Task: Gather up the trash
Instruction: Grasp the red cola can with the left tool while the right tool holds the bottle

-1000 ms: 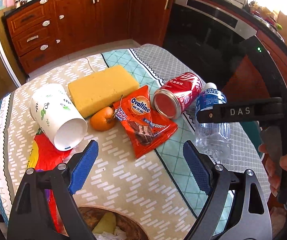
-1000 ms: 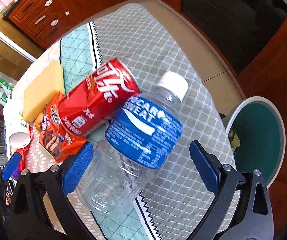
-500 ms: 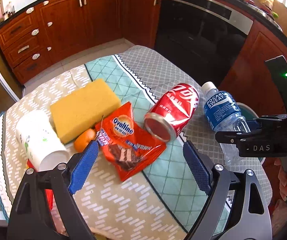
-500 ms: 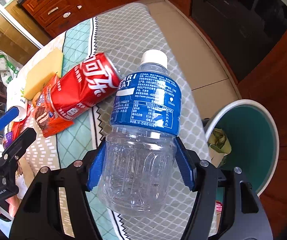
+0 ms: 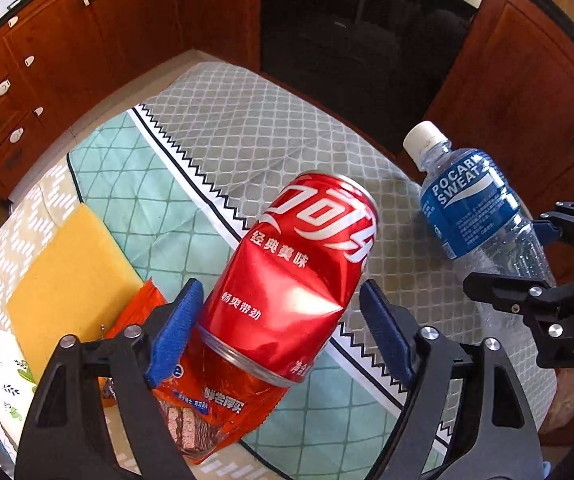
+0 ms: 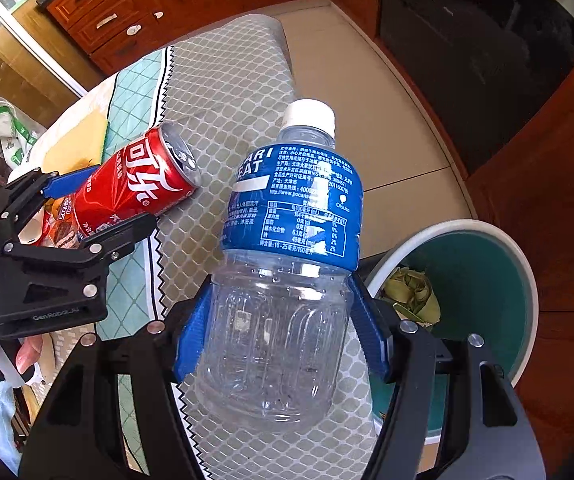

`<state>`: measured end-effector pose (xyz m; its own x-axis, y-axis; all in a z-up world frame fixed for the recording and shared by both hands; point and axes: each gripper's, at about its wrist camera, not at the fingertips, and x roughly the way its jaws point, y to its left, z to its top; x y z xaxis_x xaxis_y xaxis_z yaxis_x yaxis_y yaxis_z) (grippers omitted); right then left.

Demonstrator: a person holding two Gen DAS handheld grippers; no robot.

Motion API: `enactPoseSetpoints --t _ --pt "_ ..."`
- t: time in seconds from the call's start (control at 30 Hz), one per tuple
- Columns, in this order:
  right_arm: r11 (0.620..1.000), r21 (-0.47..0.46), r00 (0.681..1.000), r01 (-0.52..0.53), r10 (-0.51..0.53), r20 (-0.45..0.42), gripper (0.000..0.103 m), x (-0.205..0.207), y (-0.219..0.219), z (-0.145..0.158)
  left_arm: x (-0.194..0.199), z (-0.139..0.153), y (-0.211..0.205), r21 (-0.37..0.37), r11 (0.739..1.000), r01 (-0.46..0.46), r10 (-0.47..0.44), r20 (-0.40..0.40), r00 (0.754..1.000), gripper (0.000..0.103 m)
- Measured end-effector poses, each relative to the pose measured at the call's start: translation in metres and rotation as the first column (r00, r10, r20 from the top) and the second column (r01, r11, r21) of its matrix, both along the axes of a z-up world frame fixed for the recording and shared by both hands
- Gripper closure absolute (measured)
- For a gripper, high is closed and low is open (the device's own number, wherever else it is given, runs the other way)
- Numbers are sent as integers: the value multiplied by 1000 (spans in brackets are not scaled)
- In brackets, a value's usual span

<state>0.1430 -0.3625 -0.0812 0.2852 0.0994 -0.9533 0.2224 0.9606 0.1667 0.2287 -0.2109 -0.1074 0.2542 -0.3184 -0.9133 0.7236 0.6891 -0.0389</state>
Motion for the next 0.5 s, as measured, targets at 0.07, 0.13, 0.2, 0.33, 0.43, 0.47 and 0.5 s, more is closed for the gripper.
enactPoseSetpoints --t 0.07,0.13,0.2,0.33,0.43,0.47,0.5 --pt "1000 1 1000 2 -2 2 41 1 -2 -2 -4 -4 -4 11 1000 6 -6 22 1000 32" --pt "1000 1 1000 1 -1 7 41 0 -2 -2 -10 -4 -7 16 1000 16 -17 44 999 35" --pt "1000 0 1000 -1 1 13 41 -2 -2 -1 -18 -4 -9 29 999 18 -20 74 997 37" --pt "1000 3 1000 -2 2 24 41 -11 -2 3 -35 -1 -11 43 999 6 -10 88 996 38" --pt "1000 11 999 4 -5 41 41 -22 -5 9 -46 5 -4 41 999 -14 10 91 996 39" --pt "1000 15 999 8 -9 47 41 -26 -6 11 -52 9 -2 40 999 -19 15 96 995 39" --pt "1000 21 998 14 -15 55 41 -31 -7 13 -58 12 -1 39 999 -21 17 102 995 39"
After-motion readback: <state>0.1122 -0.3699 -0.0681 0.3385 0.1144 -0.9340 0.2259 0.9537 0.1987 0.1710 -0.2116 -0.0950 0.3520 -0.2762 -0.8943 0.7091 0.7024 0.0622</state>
